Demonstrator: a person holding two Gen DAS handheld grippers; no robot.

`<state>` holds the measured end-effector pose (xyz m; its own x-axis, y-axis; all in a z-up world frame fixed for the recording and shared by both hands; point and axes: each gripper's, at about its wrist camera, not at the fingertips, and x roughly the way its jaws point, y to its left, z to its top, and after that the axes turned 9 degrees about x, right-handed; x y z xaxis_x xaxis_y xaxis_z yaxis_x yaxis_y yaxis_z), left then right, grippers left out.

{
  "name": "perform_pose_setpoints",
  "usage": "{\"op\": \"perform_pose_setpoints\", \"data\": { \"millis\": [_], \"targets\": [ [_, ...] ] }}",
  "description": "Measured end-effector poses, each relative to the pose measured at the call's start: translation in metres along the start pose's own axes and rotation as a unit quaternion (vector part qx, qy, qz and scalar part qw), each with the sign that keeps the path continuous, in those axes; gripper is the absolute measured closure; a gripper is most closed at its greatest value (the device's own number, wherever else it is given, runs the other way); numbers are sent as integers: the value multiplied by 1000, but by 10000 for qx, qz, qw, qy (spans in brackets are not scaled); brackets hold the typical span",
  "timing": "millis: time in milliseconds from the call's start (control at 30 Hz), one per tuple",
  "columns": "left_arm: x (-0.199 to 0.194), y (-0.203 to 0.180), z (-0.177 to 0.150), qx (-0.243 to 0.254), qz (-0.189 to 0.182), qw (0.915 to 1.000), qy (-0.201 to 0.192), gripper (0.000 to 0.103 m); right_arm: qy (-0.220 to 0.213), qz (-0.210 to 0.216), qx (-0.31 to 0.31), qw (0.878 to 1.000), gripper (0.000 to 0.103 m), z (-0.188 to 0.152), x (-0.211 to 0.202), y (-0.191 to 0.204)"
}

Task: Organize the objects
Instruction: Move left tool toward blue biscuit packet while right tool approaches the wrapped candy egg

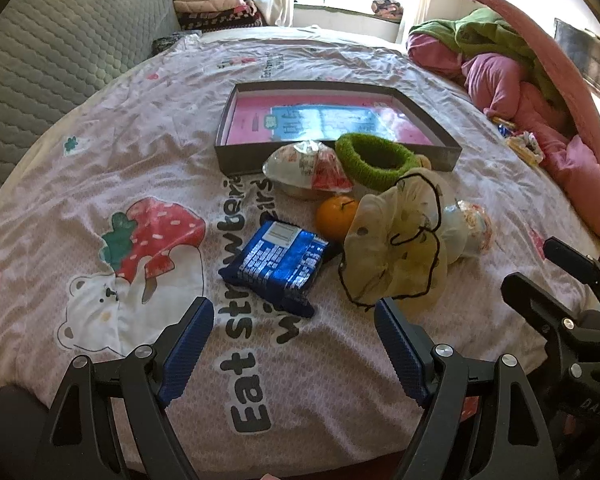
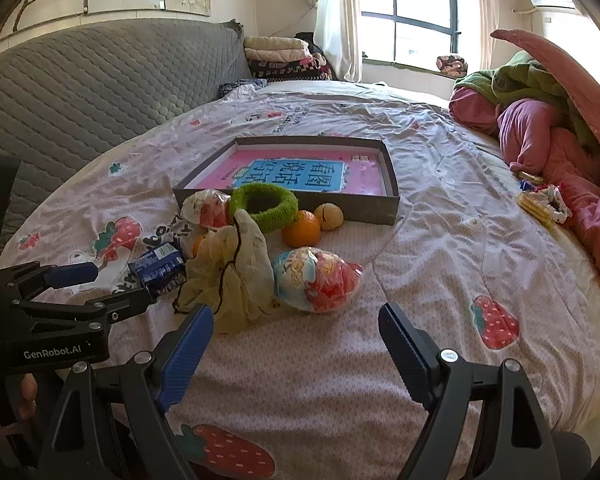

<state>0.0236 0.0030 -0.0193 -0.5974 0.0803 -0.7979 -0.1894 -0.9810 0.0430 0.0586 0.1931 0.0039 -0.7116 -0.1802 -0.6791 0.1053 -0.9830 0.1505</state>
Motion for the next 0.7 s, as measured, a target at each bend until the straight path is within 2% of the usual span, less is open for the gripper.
{"op": "perform_pose_setpoints", "data": {
  "millis": [700],
  "targets": [
    [21, 9, -7, 28, 151, 9997, 211, 20, 233, -66, 29, 9997, 19, -10, 12, -12]
  ]
}}
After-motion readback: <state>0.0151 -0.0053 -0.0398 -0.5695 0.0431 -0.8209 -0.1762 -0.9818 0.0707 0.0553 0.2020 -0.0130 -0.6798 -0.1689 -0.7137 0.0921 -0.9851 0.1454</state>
